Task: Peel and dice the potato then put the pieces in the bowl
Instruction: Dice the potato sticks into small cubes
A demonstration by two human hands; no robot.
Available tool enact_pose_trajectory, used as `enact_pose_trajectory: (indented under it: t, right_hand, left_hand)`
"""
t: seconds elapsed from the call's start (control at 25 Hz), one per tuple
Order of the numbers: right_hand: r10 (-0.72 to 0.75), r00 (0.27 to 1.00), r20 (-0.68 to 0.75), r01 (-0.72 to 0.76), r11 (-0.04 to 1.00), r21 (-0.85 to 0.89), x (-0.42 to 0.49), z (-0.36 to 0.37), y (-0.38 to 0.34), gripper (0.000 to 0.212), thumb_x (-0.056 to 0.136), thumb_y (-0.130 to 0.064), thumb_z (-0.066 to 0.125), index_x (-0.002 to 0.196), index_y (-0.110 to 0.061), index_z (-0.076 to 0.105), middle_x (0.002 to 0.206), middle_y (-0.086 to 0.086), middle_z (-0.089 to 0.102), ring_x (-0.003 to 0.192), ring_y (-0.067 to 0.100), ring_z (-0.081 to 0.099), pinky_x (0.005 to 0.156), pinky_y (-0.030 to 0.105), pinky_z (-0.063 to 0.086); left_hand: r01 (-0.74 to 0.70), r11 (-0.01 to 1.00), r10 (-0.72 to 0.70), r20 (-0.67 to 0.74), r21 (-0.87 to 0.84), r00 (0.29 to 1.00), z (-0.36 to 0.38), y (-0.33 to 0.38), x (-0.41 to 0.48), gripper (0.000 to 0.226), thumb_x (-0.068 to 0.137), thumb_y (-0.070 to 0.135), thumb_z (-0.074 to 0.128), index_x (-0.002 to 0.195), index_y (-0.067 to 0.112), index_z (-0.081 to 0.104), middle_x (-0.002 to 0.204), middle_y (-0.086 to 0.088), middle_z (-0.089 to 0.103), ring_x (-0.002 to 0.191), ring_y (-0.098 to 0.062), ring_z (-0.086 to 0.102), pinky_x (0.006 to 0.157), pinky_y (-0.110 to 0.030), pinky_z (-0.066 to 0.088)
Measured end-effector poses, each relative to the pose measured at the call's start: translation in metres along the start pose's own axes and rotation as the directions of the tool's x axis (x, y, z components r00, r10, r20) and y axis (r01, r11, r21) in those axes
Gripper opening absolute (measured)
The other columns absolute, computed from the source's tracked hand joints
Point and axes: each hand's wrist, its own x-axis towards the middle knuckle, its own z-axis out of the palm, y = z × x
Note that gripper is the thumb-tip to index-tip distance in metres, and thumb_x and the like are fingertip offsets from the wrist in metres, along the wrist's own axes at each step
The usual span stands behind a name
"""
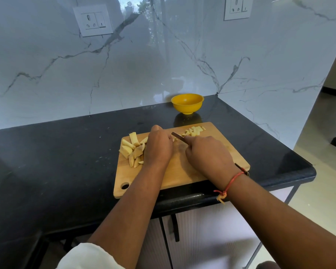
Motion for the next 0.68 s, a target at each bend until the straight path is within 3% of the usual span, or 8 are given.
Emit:
enact_pose_trajectory:
  t: [0.4,0.68]
  right_hand:
    - [-0.033,0.995,0.098,0.039,0.998,-0.058,0.008,0.005,-0.01,0.039,0.106,-0.023,0.04,0.142,-0.031,0.052,0.098,0.003,0.063,0.087,0.018,0.061,0.079,0.033,0.055]
    - [-0.036,0.99,0.136,0.055,0.989,-0.136,-0.016,-0.005,0.007,0.054,0.105,-0.017,0.038,0.153,-0.04,0.033,0.103,0.003,0.058,0.097,0.022,0.062,0.073,0.034,0.052]
  left_hand:
    - [-0.01,1.0,0.009,0.027,0.03,1.0,-0.003,0.0,0.001,0.02,0.097,0.016,0.059,0.085,0.007,0.072,0.094,-0.004,0.053,0.072,-0.011,0.053,0.059,-0.022,0.044]
    - [0.009,1.0,-0.01,0.028,0.017,1.0,-0.001,-0.002,0.0,0.016,0.096,0.02,0.063,0.092,0.009,0.074,0.101,-0.003,0.054,0.08,-0.013,0.057,0.067,-0.025,0.052]
